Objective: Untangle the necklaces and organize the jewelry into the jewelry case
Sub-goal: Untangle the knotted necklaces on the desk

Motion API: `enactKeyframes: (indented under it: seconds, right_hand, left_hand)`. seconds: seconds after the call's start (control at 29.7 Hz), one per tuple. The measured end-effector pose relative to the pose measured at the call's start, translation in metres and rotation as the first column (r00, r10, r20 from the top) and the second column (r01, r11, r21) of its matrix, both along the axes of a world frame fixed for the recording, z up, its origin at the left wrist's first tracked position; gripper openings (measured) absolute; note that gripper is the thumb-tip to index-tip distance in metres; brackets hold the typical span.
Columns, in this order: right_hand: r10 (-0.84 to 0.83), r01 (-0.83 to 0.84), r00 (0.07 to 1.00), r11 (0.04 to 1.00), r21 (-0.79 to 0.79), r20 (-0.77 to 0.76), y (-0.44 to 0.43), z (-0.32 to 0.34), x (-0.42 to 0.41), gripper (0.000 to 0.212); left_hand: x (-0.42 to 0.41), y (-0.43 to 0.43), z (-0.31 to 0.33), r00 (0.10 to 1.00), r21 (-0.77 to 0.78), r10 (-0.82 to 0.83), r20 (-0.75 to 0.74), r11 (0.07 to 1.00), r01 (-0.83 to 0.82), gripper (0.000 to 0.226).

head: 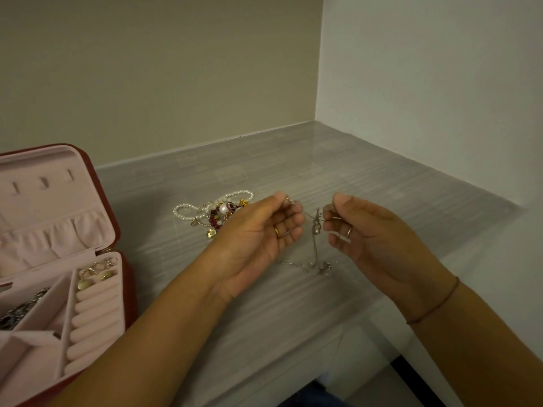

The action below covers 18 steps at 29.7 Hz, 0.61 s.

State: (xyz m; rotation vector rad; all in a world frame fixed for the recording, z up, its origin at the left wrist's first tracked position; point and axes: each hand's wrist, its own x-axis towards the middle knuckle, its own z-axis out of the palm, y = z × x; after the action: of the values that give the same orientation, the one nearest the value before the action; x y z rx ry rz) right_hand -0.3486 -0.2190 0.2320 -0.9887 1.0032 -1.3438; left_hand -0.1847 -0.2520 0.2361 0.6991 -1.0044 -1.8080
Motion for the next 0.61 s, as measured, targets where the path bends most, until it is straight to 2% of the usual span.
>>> enactKeyframes:
  seconds: [0.07,0.13,0.24,0.3,0.4,0.61]
  right_hand:
    - [-0.055,0.055,0.995,0.998,0.0,-0.081,0.001,-0.003,-0.001,0.026]
    - [-0.076,0.076,0.993,0.997,-0.012,-0.091,0.001,-0.006,-0.001,0.033]
    - [-0.033,0.039,0.997,0.996,-0.085,0.073,0.001,-0.006,0.003,0.012]
    - [0.014,0.01,0.987,0.989,-0.147,0.159,0.001,-0.004,0.005,0.011]
    - [0.059,-0.018,0.981,0.976,-0.219,0.185,0.002,-0.001,0.008,0.015]
    - [0.081,-0.039,0.976,0.978,-0.204,0.201,0.0,0.002,0.01,0.017]
  left_hand:
    - [0.001,0.0,0.001,1.0,-0.015,0.008,-0.024,1.0,-0.009,0.017]
    - [0.002,0.0,0.001,0.999,-0.013,0.014,-0.034,1.0,-0.015,0.015]
    - [0.0,0.001,0.002,0.998,-0.006,0.026,-0.05,1.0,-0.026,0.011]
    - [-0.003,0.002,0.002,0.998,-0.006,0.039,-0.047,0.999,-0.039,0.018]
    - [-0.005,0.005,0.002,0.999,-0.015,0.002,-0.039,1.0,-0.003,0.025]
    - [-0.002,0.007,0.003,0.998,-0.073,-0.06,0.004,0.995,0.061,0.021]
